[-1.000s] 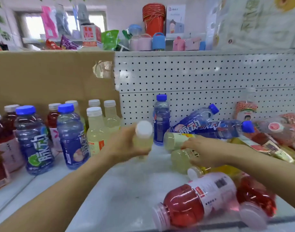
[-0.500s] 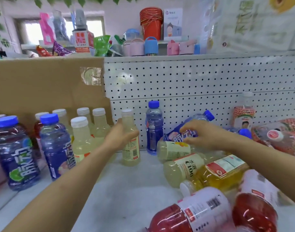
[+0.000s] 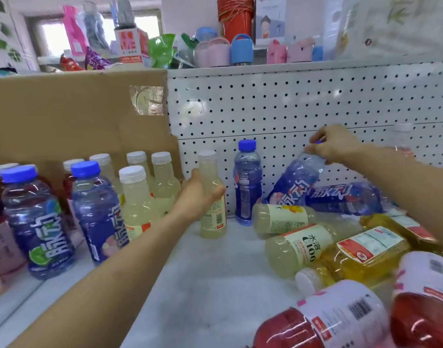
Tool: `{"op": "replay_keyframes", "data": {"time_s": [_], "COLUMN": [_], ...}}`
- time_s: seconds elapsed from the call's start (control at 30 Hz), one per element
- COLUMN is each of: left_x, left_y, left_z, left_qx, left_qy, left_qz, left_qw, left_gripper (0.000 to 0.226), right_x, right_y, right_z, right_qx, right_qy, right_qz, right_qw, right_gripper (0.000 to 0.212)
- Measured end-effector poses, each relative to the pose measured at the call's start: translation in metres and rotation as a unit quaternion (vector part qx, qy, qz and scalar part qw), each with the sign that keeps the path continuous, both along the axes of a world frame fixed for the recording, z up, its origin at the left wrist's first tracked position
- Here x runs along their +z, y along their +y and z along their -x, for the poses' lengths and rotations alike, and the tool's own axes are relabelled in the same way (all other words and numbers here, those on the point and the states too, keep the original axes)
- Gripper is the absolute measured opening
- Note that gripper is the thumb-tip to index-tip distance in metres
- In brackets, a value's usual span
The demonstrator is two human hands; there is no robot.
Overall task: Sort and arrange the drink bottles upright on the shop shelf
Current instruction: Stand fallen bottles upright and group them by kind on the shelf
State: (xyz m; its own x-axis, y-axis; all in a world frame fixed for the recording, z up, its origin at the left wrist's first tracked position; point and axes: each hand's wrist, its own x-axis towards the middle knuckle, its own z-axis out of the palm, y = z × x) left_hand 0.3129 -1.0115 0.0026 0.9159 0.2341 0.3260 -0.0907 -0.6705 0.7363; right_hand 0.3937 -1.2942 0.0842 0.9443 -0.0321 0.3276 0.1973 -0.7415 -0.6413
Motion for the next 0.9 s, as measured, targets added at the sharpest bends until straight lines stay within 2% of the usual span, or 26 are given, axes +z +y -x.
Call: {"op": "replay_keyframes", "data": {"time_s": [0.1,0.13,0.2,0.23,0.27,0.33,0.4,0.47,0.5,0.57,0.63,0.73,0.83,0.9], "left_x": [-0.002,-0.005,-0.009,-0.011,-0.011,-0.009,-0.008,-0.011,-0.013,-0.016,-0.016,-0.011,-0.009,-0.012], "left_y": [-0.006,-0.008,-0.014,-0.019,-0.027,-0.046,-0.066,-0.082,-0.086,-0.091,-0.095,-0.103,-0.112,-0.116], "left_z": [0.005,0.009,0.022,0.030,0.038,0.047,0.045,0.035,0.028,0.015,0.002,-0.013,-0.024,-0.027], "left_qx": [-0.011,0.003,0.078,0.098,0.083,-0.019,-0.127,-0.181,-0.188,-0.199,-0.205,-0.208,-0.192,-0.183], "left_qy": [0.001,-0.007,-0.104,-0.188,-0.257,-0.290,-0.233,-0.155,-0.107,-0.030,0.004,0.032,0.051,0.052], "left_qz": [0.034,0.027,-0.087,-0.151,-0.198,-0.267,-0.326,-0.361,-0.369,-0.382,-0.412,-0.468,-0.525,-0.558], "left_qw": [0.999,1.000,0.988,0.966,0.942,0.919,0.907,0.902,0.904,0.902,0.888,0.858,0.827,0.808], "left_gripper": [0.021,0.028,0.056,0.060,0.060,0.054,0.047,0.050,0.052,0.054,0.055,0.062,0.067,0.068], "right_x": [0.003,0.002,-0.001,0.000,0.000,-0.001,-0.003,-0.007,-0.011,-0.019,-0.024,-0.029,-0.039,-0.044], "right_y": [0.034,0.043,0.056,0.059,0.059,0.056,0.049,0.036,0.026,0.001,-0.026,-0.062,-0.088,-0.101], "right_z": [0.008,0.008,0.007,0.006,0.005,0.003,0.006,0.014,0.020,0.033,0.048,0.064,0.067,0.065], "right_qx": [0.056,0.073,0.091,0.097,0.099,0.106,0.129,0.138,0.130,0.099,0.069,0.026,-0.002,-0.007], "right_qy": [-0.073,-0.083,-0.086,-0.081,-0.076,-0.062,-0.042,-0.015,-0.003,0.024,0.074,0.123,0.106,0.108], "right_qz": [0.047,0.058,0.071,0.080,0.095,0.116,0.097,0.082,0.109,0.238,0.374,0.462,0.482,0.459], "right_qw": [0.995,0.992,0.990,0.989,0.988,0.986,0.986,0.987,0.986,0.966,0.922,0.878,0.870,0.882], "right_gripper": [0.044,0.044,0.043,0.044,0.045,0.050,0.055,0.064,0.070,0.072,0.074,0.083,0.088,0.081]}}
